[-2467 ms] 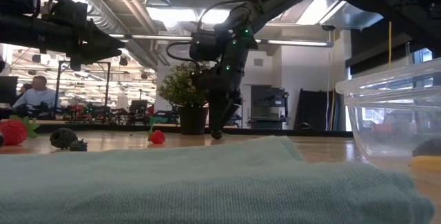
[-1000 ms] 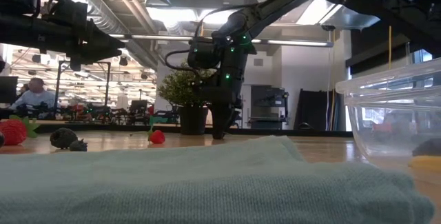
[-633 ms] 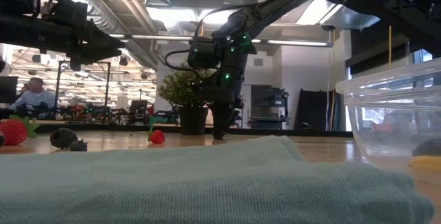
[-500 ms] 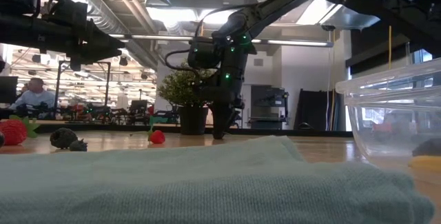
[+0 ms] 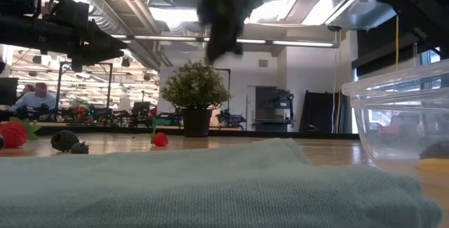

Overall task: Pick and placing Produce into tupperware
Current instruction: Put the black cherry into the transparent bin, then put the red strawberry into the transparent bin

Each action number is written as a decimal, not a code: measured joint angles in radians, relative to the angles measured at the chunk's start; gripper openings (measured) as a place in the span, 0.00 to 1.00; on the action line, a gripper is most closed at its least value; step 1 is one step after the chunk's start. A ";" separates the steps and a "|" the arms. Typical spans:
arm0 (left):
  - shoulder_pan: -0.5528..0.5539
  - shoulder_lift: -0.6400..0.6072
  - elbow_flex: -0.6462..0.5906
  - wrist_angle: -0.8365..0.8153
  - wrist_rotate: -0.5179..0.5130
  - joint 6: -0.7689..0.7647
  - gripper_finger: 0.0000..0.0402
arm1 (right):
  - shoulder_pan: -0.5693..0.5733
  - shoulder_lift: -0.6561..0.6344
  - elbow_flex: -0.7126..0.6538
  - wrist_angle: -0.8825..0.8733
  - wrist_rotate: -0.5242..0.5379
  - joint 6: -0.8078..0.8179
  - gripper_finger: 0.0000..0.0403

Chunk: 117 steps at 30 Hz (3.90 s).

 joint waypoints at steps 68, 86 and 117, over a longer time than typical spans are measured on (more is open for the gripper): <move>0.000 0.000 0.000 0.002 -0.031 -0.002 0.36 | 0.816 -0.681 -1.402 0.666 0.141 0.944 0.29; 0.000 0.000 0.000 0.002 -0.030 -0.002 0.36 | 0.522 -0.681 -0.944 0.277 0.051 0.468 0.29; 0.000 0.000 0.000 0.025 0.088 -0.003 0.36 | 0.204 -0.283 -0.801 1.070 0.099 -0.007 0.29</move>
